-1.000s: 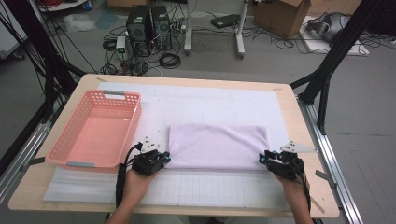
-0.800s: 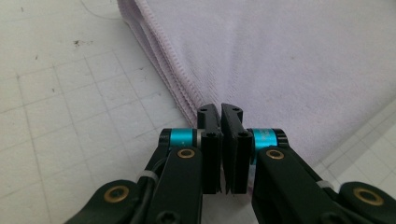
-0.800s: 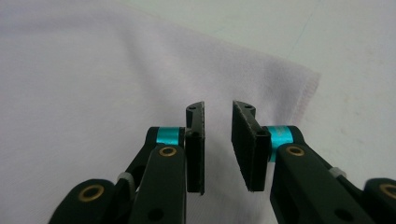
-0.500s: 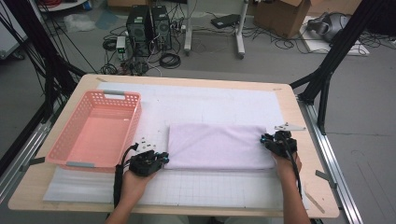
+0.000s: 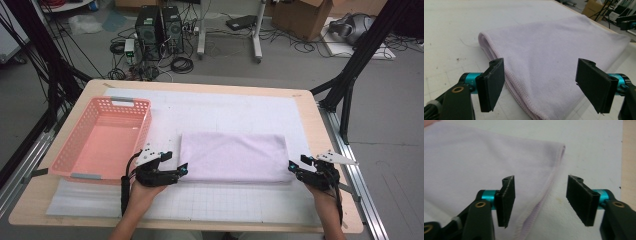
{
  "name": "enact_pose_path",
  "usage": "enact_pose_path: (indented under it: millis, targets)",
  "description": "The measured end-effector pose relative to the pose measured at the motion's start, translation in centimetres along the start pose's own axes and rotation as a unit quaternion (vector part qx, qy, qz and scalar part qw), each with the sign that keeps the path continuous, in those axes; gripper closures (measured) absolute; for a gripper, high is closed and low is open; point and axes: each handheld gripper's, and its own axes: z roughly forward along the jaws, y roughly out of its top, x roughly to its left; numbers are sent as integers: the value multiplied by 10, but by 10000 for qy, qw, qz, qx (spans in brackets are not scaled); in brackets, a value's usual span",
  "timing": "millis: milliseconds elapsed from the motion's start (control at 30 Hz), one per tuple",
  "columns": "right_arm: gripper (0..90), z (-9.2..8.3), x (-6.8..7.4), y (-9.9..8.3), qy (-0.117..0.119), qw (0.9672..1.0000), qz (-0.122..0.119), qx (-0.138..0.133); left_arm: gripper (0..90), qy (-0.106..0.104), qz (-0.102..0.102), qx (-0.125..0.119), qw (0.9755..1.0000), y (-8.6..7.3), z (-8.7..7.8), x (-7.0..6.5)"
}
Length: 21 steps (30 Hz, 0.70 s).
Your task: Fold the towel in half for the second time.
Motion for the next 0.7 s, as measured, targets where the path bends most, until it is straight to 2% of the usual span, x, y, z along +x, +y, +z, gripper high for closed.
enact_pose_path:
  millis: [100, 200, 267, 367, 500, 700]
  targets:
    - [285, -10, 10, -3, 92, 9998, -109, -122, 226, -64, 40, -46, 10000, 0, -2, 0]
    - [266, -18, 15, -10, 143, 9996, -197, -157, 226, -59, 39, -96, 9999, 1, -2, -1]
    - [253, -23, 18, -14, 180, 9995, -160, -218, 226, -113, 154, -127, 9997, 2, -3, -2]
    - [252, -30, 23, -15, 251, 9985, -186, -456, 228, -146, 121, -206, 9996, 3, -5, -2]
    - [247, -33, 29, -12, 265, 9973, -336, -604, 228, -155, 148, -247, 9995, 4, -5, -2]
    - [225, -32, 27, -13, 359, 9969, -411, -571, 231, -168, 110, -206, 9996, 3, -4, -2]
